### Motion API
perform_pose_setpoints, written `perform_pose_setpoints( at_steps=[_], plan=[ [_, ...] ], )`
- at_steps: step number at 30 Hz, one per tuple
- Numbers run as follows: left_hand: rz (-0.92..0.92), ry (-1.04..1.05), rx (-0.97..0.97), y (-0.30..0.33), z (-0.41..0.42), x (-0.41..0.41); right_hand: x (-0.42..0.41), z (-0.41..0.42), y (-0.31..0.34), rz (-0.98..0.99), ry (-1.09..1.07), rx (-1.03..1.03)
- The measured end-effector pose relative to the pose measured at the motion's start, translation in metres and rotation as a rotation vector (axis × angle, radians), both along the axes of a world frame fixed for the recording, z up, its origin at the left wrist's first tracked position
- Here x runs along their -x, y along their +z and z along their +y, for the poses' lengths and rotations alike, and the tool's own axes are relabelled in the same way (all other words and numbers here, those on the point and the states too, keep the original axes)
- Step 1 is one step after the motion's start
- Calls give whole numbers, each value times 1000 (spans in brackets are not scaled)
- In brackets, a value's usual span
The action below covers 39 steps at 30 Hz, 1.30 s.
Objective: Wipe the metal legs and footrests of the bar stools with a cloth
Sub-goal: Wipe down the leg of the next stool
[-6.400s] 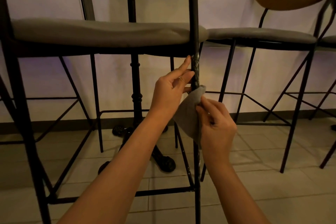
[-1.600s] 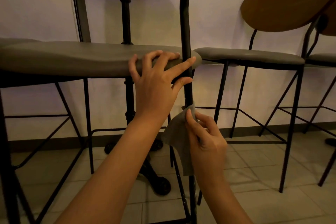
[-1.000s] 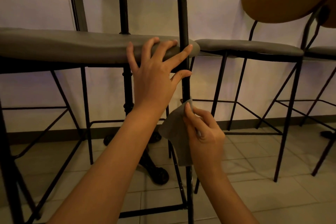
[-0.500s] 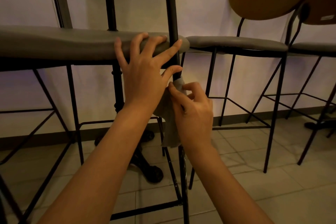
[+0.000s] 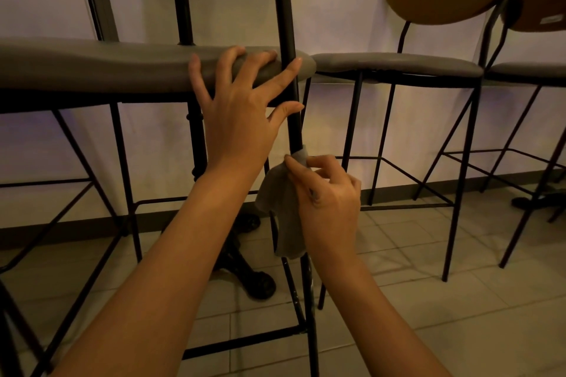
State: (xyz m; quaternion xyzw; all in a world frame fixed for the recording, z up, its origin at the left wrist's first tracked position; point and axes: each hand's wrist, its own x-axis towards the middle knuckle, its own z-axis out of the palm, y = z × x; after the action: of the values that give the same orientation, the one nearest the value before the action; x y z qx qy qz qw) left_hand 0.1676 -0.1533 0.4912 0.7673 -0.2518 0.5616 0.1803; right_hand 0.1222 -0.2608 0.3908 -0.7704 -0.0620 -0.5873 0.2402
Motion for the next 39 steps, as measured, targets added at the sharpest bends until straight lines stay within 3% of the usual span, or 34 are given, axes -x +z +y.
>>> perform_pose_setpoints(
  at_steps=[6, 11, 16, 24, 32, 36, 39],
  plan=[
    [51, -39, 29, -3, 1, 7, 1, -2, -15, 6, 71, -44],
    [149, -325, 366, -72, -23, 59, 6, -7, -21, 77, 143, -100],
    [284, -349, 687, -134, -46, 78, 21, -17, -6, 247, 377, -266],
    [381, -339, 720, -150, -68, 70, 25, -34, 6, 422, 534, -391],
    [392, -419, 941, -121, -86, 57, 14, -43, 38, 432, 310, -123],
    [390, -446, 966, -119, -89, 58, 2, -37, 64, 350, 507, -178],
    [392, -446, 978, -120, -91, 56, -8, -30, 68, 270, 536, -29]
  ],
)
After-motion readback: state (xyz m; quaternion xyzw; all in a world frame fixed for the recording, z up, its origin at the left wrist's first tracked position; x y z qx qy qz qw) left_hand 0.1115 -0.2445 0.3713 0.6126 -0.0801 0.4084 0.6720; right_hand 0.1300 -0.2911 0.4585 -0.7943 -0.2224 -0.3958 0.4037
